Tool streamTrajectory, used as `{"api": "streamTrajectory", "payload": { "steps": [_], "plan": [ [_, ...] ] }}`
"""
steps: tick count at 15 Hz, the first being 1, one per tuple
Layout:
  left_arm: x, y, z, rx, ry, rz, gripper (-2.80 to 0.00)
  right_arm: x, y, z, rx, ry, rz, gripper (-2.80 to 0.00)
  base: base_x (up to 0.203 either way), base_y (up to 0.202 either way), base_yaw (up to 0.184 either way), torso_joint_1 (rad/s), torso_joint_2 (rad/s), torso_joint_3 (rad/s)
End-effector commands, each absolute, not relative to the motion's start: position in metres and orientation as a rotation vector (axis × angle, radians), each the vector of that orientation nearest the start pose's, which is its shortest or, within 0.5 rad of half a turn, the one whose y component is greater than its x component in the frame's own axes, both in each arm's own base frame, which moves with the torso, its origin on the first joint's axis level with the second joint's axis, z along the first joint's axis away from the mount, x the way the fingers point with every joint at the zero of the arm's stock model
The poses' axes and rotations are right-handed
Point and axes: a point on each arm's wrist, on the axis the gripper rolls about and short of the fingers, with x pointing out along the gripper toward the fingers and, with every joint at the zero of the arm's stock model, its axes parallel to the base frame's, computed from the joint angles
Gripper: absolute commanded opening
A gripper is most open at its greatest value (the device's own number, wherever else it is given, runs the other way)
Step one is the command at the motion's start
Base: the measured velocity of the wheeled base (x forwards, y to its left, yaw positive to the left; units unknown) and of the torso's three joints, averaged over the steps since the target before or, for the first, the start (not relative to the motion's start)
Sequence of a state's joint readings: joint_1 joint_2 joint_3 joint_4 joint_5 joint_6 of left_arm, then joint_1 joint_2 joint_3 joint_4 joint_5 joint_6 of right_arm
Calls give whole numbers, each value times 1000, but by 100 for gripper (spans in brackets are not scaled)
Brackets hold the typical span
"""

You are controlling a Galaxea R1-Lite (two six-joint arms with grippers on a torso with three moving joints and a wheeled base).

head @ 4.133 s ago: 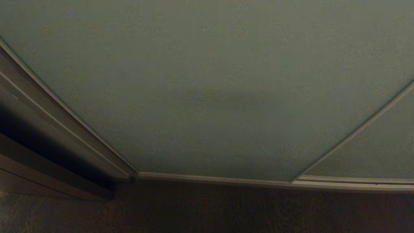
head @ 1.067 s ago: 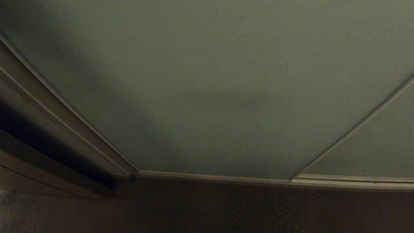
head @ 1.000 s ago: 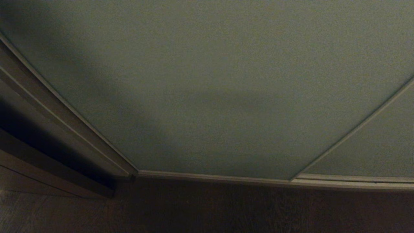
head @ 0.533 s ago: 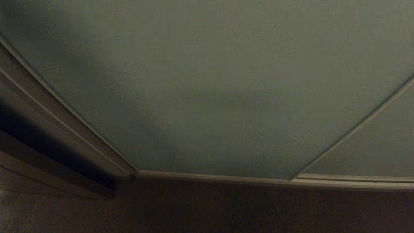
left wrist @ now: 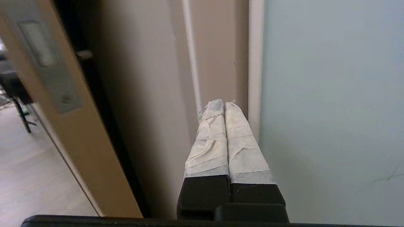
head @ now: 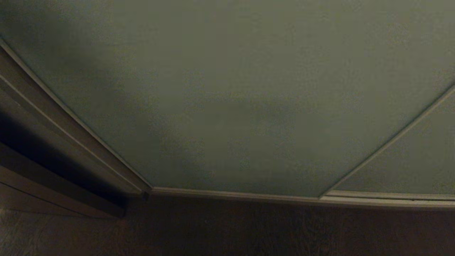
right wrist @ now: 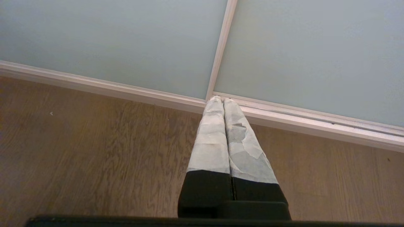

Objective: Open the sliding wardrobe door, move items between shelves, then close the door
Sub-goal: Open the door

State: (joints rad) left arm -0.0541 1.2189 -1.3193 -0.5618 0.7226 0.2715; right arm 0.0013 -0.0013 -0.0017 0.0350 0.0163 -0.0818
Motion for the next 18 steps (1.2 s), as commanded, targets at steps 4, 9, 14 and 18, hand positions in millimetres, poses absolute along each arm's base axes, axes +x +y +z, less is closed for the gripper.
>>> {"api": "streamTrajectory", "payload": {
  "steps": [4,9,14,18],
  "plan": [
    [171,18,426,17,-487,786,-280,-23,0,72,-83,31,20,-280,0,0,0,0,0,0],
    [177,18,422,29,-472,761,-280,-23,0,72,-83,31,20,-280,0,0,0,0,0,0],
    [175,17,422,41,-484,707,-280,-23,0,72,-83,31,20,-280,0,0,0,0,0,0],
    [170,16,420,47,-486,677,-280,-23,0,72,-83,31,20,-280,0,0,0,0,0,0]
  ]
}}
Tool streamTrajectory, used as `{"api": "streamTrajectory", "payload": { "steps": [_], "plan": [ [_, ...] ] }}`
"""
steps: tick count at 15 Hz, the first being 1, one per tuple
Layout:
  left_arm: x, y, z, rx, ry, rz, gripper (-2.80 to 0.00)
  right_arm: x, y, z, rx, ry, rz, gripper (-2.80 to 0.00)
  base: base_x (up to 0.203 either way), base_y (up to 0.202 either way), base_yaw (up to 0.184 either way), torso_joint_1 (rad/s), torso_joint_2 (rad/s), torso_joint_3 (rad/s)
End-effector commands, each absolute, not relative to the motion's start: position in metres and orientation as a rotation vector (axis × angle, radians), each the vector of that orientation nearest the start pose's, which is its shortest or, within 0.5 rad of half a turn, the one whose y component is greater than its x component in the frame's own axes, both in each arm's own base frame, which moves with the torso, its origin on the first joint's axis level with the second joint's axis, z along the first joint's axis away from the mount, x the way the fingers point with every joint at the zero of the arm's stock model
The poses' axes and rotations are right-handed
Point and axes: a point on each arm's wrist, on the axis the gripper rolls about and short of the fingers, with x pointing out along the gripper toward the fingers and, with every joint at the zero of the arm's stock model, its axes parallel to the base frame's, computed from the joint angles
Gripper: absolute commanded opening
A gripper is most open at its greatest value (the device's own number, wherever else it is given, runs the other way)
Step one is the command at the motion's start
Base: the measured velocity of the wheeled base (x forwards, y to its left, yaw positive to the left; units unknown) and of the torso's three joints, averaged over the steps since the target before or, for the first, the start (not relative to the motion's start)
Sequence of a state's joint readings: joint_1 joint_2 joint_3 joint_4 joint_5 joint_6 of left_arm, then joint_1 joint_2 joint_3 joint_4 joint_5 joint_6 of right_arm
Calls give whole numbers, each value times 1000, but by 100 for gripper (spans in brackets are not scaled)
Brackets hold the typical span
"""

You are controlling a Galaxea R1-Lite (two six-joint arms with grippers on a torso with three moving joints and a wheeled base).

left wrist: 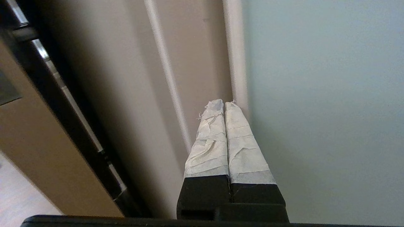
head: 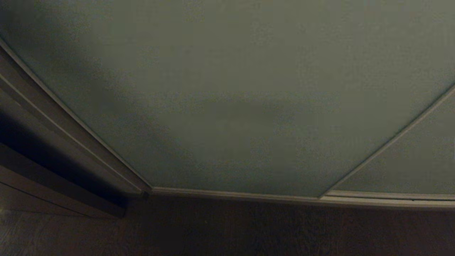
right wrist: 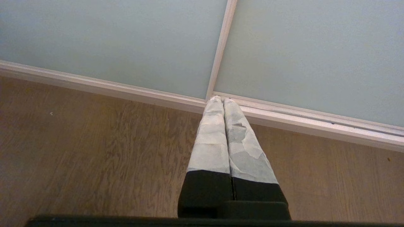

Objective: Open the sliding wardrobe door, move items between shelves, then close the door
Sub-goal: Open the door

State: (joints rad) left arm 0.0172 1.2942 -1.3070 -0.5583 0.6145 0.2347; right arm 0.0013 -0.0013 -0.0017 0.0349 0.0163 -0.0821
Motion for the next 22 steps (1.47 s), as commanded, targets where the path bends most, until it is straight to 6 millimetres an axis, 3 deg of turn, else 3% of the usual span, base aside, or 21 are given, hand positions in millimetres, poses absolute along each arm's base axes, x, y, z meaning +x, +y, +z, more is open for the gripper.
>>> {"api": "streamTrajectory", "payload": {
  "steps": [1,7,12,22],
  "plan": [
    [171,16,417,47,-477,673,-280,-23,0,72,-83,31,20,-280,0,0,0,0,0,0],
    [171,18,421,32,-492,691,-280,-23,0,72,-83,31,20,-280,0,0,0,0,0,0],
    [135,17,428,9,-542,715,-280,-23,0,72,-83,31,20,-280,0,0,0,0,0,0],
    [183,21,417,30,-414,709,-280,-23,0,72,-83,31,20,-280,0,0,0,0,0,0]
  ]
}}
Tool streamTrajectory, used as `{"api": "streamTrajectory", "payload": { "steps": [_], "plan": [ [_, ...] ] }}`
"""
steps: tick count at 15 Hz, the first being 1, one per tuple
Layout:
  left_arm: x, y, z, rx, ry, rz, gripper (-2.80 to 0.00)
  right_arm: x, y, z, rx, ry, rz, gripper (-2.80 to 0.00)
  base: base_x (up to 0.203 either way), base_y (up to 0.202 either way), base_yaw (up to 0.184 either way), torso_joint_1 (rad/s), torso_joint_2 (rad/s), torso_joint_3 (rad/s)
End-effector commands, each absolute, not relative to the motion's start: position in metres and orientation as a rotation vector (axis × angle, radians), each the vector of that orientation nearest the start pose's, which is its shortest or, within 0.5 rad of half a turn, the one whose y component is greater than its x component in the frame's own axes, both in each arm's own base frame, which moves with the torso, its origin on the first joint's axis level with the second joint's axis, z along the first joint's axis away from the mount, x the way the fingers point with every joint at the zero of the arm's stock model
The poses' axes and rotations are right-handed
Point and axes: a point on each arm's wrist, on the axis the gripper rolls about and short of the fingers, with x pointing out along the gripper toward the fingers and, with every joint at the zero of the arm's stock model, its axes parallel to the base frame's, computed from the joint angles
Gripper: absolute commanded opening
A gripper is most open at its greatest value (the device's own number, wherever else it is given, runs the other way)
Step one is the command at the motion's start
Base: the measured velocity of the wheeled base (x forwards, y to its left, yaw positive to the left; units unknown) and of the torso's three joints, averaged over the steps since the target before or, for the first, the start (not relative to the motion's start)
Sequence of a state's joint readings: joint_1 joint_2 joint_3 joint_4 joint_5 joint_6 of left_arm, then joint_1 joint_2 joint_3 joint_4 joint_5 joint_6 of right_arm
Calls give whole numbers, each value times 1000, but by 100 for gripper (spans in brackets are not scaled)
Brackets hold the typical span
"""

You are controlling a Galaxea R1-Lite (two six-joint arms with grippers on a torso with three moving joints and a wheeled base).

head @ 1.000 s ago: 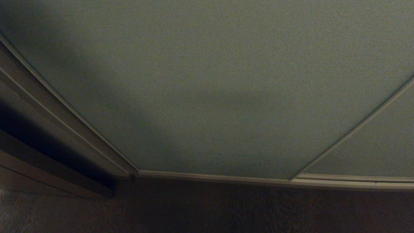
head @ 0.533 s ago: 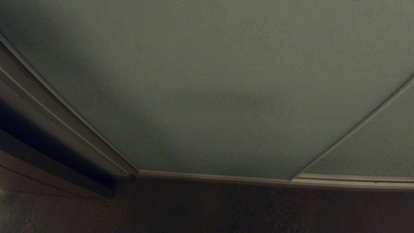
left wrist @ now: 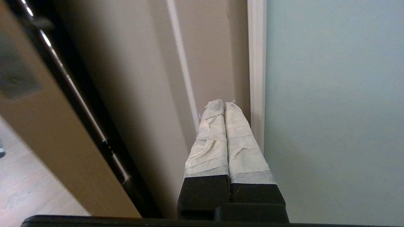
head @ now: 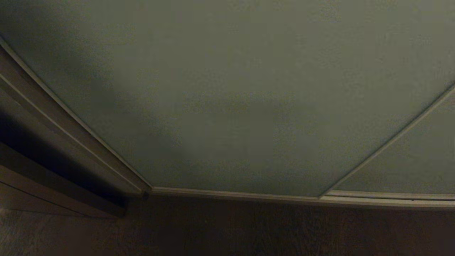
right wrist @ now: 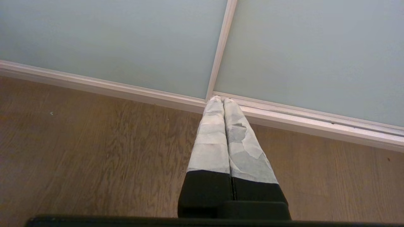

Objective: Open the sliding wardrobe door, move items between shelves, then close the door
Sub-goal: Open the door

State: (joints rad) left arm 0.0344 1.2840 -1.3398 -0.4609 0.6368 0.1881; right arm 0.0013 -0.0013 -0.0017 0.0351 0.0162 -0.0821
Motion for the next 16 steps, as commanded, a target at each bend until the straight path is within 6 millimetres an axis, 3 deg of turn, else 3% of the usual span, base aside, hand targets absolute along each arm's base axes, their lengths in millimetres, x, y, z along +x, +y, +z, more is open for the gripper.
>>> {"api": "streamTrajectory", "payload": {
  "steps": [1,7,16],
  "plan": [
    [188,22,415,33,-406,711,-280,-23,0,72,-83,31,20,-280,0,0,0,0,0,0],
    [199,24,412,55,-393,669,-280,-23,0,72,-83,31,20,-280,0,0,0,0,0,0],
    [178,12,420,54,-430,551,-280,-23,0,72,-83,31,20,-280,0,0,0,0,0,0]
  ]
}}
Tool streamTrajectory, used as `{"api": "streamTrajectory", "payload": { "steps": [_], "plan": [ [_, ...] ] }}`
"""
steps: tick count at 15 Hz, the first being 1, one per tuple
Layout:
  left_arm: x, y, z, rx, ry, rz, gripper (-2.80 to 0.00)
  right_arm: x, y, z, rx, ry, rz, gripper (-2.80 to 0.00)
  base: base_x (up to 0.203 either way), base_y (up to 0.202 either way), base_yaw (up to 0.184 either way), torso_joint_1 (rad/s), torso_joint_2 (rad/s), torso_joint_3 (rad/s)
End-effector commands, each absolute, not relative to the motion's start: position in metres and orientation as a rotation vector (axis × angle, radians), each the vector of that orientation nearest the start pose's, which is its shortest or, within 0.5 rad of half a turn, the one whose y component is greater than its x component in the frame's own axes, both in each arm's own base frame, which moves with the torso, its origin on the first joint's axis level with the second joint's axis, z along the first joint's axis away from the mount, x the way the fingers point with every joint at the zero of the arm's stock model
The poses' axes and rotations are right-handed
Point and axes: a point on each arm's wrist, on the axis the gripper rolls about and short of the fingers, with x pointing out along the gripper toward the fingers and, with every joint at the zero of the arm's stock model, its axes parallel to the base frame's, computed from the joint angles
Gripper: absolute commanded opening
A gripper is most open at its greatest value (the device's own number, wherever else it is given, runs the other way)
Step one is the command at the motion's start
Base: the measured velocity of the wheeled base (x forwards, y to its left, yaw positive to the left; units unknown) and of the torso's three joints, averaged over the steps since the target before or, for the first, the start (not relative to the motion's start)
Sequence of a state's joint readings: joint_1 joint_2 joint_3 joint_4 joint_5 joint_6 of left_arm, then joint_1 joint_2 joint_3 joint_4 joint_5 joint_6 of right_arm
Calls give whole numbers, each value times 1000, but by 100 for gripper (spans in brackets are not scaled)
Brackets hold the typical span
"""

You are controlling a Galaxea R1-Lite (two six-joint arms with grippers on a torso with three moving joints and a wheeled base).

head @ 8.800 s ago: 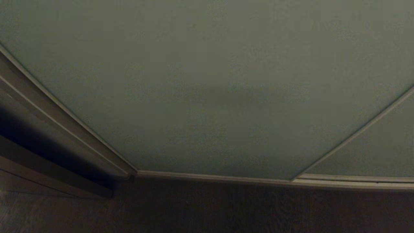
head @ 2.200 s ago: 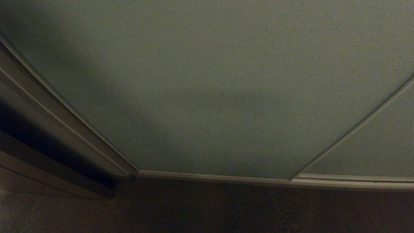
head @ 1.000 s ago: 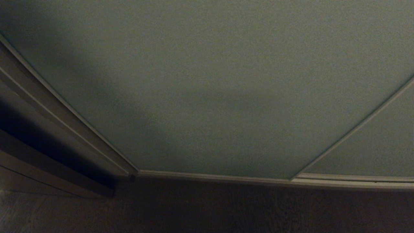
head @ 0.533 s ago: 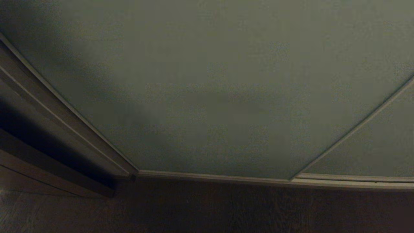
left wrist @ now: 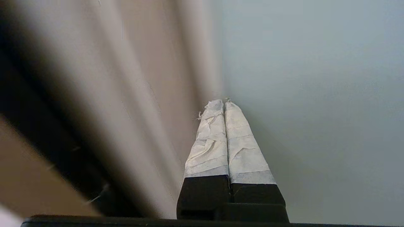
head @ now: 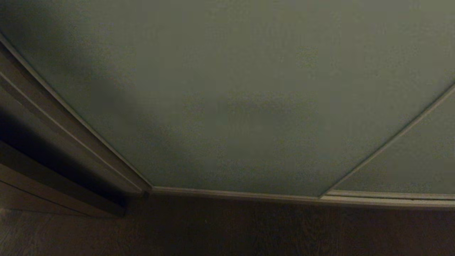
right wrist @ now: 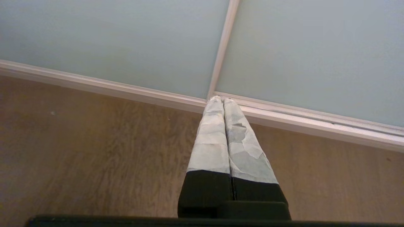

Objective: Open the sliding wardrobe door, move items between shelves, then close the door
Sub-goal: Open the door

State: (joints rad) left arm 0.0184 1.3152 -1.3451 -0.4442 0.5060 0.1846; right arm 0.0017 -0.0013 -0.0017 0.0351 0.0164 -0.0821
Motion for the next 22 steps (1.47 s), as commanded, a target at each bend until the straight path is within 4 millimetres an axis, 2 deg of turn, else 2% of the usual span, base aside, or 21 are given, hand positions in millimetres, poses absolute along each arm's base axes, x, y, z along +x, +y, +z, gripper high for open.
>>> {"api": "streamTrajectory", "payload": {
  "steps": [1,4,6,10,12,14,17,22],
  "plan": [
    [178,12,420,53,-429,553,-280,-23,0,72,-83,31,20,-280,0,0,0,0,0,0],
    [173,9,422,49,-438,535,-280,-23,0,72,-83,31,20,-280,0,0,0,0,0,0],
    [155,2,427,31,-461,489,-280,-23,0,72,-83,31,20,-280,0,0,0,0,0,0],
    [100,-1,438,2,-506,434,-280,-23,0,72,-83,31,20,-280,0,0,0,0,0,0],
    [94,1,438,-8,-498,491,-280,-23,0,72,-83,31,20,-280,0,0,0,0,0,0],
    [105,1,432,-10,-445,579,-280,-23,0,72,-83,31,20,-280,0,0,0,0,0,0],
    [131,-1,421,3,-380,611,-280,-23,0,72,-83,31,20,-280,0,0,0,0,0,0],
    [175,8,417,15,-350,723,-280,-23,0,72,-83,31,20,-280,0,0,0,0,0,0]
  ]
}}
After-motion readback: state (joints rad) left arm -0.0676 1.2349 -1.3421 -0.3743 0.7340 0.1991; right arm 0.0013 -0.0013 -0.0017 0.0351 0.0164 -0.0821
